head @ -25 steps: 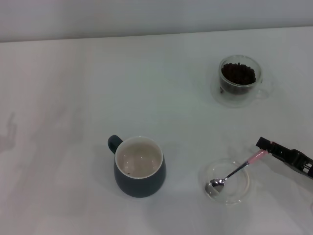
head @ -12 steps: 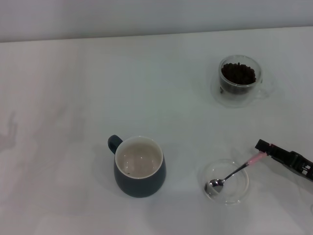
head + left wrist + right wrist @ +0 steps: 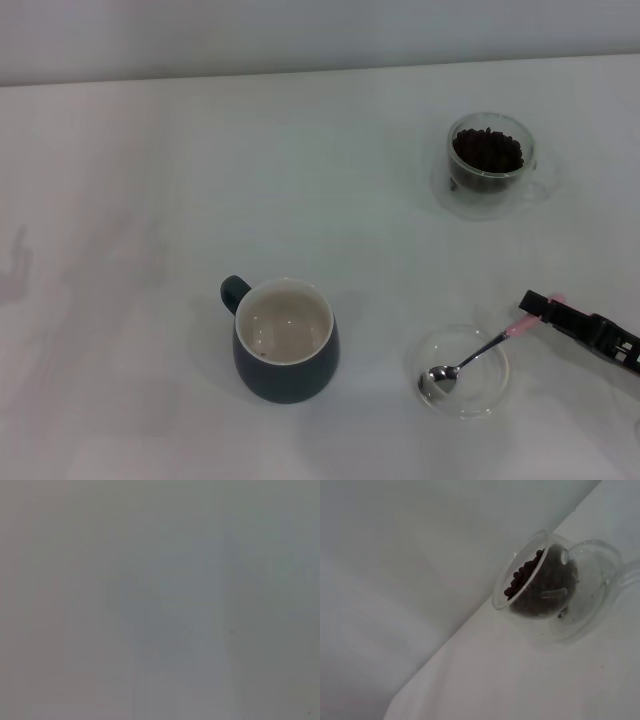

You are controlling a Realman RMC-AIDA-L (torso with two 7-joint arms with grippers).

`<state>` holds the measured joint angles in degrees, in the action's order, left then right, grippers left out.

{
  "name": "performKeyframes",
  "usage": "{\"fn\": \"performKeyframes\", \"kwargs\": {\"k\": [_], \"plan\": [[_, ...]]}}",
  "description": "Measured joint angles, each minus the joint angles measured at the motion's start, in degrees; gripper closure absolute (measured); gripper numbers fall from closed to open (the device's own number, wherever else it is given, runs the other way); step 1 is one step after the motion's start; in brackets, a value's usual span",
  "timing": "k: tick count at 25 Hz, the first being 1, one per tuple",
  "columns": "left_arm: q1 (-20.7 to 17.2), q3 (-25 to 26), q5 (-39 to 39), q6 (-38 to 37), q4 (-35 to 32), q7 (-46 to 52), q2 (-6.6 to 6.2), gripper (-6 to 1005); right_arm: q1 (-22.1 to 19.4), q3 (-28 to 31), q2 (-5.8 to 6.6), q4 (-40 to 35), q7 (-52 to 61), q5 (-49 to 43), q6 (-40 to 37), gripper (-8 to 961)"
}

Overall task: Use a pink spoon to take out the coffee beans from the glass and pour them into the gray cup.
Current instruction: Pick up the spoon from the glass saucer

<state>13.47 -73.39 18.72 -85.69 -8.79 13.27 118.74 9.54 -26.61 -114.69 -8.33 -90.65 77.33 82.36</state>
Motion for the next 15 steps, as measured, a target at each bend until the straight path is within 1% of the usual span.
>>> {"fn": "performKeyframes", "kwargs": {"k": [15], "plan": [[0.1,0.0,0.0,0.4,0.0,0.0,-0.09,591,-0.2,0.4,0.0,1.6,-0.6,0.4,0.1,583]]}}
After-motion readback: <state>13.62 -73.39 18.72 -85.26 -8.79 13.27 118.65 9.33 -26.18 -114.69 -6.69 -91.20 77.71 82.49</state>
